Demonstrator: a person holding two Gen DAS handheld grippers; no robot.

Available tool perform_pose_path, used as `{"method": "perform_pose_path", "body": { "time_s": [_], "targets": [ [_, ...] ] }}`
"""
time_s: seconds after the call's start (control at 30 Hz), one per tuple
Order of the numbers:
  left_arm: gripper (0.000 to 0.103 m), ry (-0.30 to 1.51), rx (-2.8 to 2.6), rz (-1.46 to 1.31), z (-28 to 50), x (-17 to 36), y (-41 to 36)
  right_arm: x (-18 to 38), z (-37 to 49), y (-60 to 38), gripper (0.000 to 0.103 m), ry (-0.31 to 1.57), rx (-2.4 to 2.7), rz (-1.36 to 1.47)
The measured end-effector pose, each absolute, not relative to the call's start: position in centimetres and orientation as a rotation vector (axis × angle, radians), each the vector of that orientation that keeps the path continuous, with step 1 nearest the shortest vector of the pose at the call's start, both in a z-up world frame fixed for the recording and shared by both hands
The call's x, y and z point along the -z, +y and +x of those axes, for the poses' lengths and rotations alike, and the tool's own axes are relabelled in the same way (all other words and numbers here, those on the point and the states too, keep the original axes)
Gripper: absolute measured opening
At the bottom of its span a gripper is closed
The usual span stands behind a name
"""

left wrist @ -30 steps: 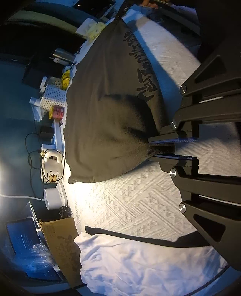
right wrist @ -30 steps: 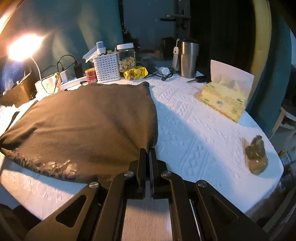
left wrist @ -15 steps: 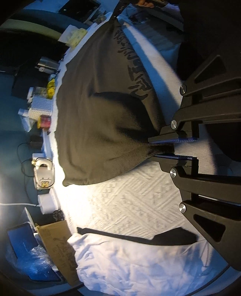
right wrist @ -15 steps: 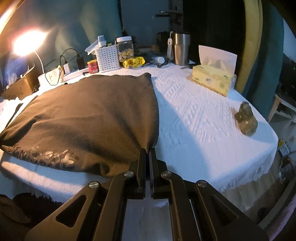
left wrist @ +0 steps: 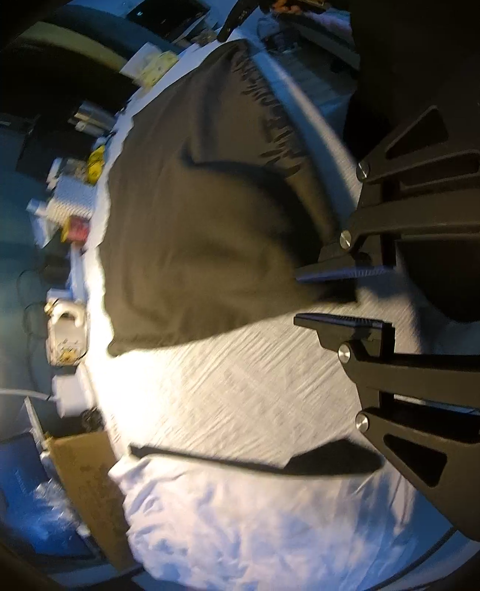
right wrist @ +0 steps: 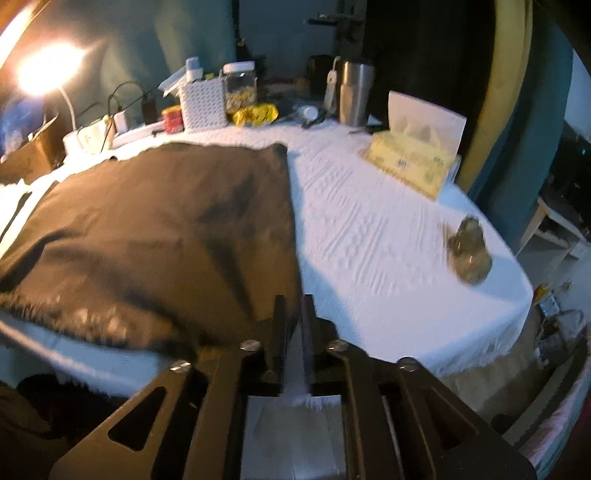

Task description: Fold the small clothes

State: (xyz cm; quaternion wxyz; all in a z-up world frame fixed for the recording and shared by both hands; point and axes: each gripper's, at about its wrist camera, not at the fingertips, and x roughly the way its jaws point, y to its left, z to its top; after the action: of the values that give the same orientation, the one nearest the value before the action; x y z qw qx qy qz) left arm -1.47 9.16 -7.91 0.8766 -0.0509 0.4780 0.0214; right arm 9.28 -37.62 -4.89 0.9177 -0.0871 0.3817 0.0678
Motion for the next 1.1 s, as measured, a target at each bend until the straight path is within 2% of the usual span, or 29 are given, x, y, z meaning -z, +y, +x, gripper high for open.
{"method": "perform_pose_path", "body": {
  "time_s": [0.07,0.13,0.73,1.1],
  "targets": [
    [0.026,0.977,-0.082,-0.102,-0.9,7.4,9.9,4.4,10.5,-36.9,0.020,0.775,-0.156,-0.186],
    [0.029,0.956,-0.108,-0.096,-0.1,6.8,10.6,4.2,11.9,-36.1,0.020,0.776,-0.178,-0.201],
    [0.029,0.912,-0.085,-0.090,12.2,7.5,11.5,3.3,25.8,-26.6,0.020,0.781,-0.373,-0.387],
    [0.029,0.924,-0.029,-0.100,17.7,9.0,11.0,5.3,32.4,-21.5,0.020,0.829,-0.485,-0.450]
  ]
}}
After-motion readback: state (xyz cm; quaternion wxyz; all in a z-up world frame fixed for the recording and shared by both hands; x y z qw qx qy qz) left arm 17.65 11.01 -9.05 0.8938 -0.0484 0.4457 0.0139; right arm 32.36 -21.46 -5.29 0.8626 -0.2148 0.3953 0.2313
